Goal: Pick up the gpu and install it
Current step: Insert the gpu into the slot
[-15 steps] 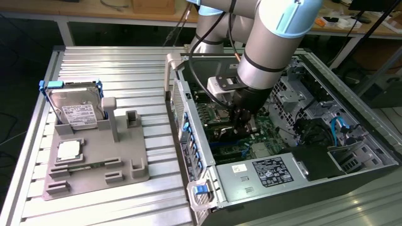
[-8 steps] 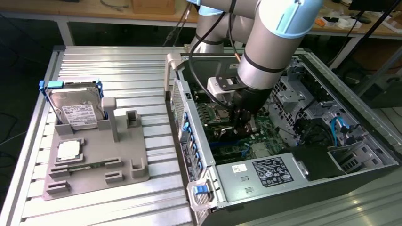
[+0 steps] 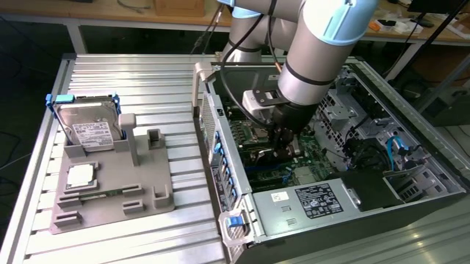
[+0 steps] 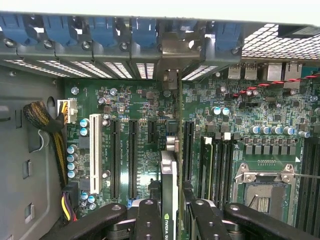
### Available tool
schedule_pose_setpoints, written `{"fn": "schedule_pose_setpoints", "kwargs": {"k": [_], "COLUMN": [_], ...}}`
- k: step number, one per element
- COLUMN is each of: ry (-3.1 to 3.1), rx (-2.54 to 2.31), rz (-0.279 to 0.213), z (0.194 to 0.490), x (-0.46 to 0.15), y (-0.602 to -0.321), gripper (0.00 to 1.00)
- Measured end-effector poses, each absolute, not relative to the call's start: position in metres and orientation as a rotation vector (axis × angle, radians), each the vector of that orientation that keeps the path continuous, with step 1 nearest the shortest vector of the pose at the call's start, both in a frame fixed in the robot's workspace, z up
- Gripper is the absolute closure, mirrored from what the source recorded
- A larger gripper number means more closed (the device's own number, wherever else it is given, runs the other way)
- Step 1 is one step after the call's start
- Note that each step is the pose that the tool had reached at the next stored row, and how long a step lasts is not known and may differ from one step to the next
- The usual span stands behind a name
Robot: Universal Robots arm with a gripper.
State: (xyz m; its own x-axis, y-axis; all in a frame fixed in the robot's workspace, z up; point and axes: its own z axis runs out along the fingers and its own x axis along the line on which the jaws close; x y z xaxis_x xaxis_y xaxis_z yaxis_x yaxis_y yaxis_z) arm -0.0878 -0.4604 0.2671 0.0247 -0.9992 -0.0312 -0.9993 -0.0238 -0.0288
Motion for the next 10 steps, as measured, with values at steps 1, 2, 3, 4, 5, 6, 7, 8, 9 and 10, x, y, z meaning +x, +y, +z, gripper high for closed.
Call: {"fn": "schedule_pose_setpoints", "kwargs": {"k": [1,2,3,4,5,6,7,8,9,10], "ry": [2.165,2.166,2.167,2.167,2.167,2.167,2.167,2.167,2.168,2.168], "rx": [-2.217,-2.217,-2.216,-2.216,-2.215,-2.215,-2.215,-2.215,-2.215,-2.215], "rz": [0.003,0.003,0.003,0.003,0.003,0.003,0.003,0.003,0.003,0.003], "z": [0.2671,0.2671,0.2671,0.2672,0.2672,0.2671,0.2671,0.2671,0.2671,0.2669], "x": [-0.0878,-0.0878,-0.0878,-0.0878,-0.0878,-0.0878,-0.0878,-0.0878,-0.0878,-0.0878], "y": [-0.4608,-0.4611,-0.4615,-0.4616,-0.4617,-0.4617,-0.4617,-0.4618,-0.4618,-0.4617], "gripper": [0.73,0.73,0.73,0.73,0.73,0.73,0.73,0.73,0.73,0.73]}}
